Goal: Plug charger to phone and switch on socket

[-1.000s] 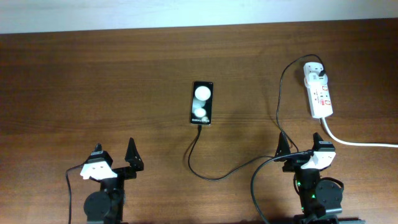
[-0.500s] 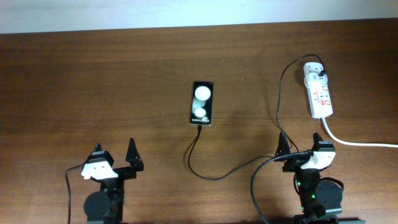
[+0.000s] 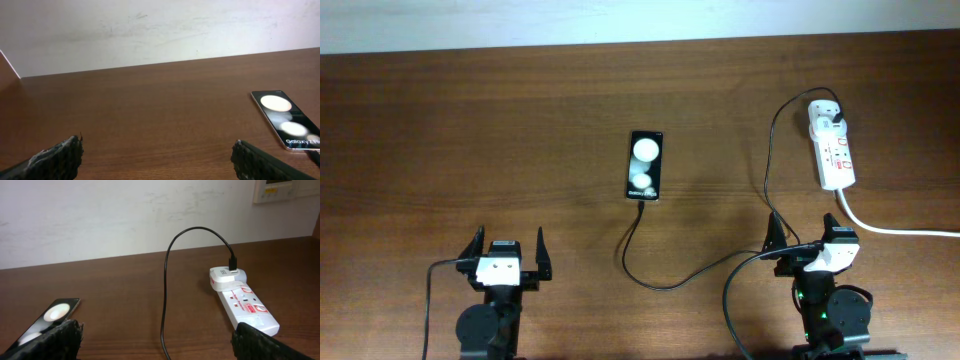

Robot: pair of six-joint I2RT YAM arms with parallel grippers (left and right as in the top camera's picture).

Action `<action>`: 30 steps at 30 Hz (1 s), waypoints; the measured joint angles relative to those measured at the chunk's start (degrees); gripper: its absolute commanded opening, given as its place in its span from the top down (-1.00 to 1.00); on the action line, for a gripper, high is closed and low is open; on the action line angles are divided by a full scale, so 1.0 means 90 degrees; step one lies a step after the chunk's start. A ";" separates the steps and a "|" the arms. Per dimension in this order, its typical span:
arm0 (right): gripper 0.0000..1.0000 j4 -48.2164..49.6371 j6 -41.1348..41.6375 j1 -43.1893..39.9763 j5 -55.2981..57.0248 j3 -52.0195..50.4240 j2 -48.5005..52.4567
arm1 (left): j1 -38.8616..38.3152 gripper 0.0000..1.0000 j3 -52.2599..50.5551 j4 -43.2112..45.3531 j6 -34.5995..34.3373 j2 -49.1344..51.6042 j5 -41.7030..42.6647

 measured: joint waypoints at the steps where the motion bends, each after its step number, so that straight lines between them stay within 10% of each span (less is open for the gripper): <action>1: -0.97 0.0000 0.0002 0.0000 0.0000 0.0000 0.0000 | 0.0000 -0.98 -0.0002 0.0000 0.0000 0.0000 0.0000; 30: -0.97 0.0000 0.0002 0.0000 0.0000 0.0002 -0.0005 | 0.0095 -0.98 -0.0002 0.0000 0.0002 -0.0172 0.0005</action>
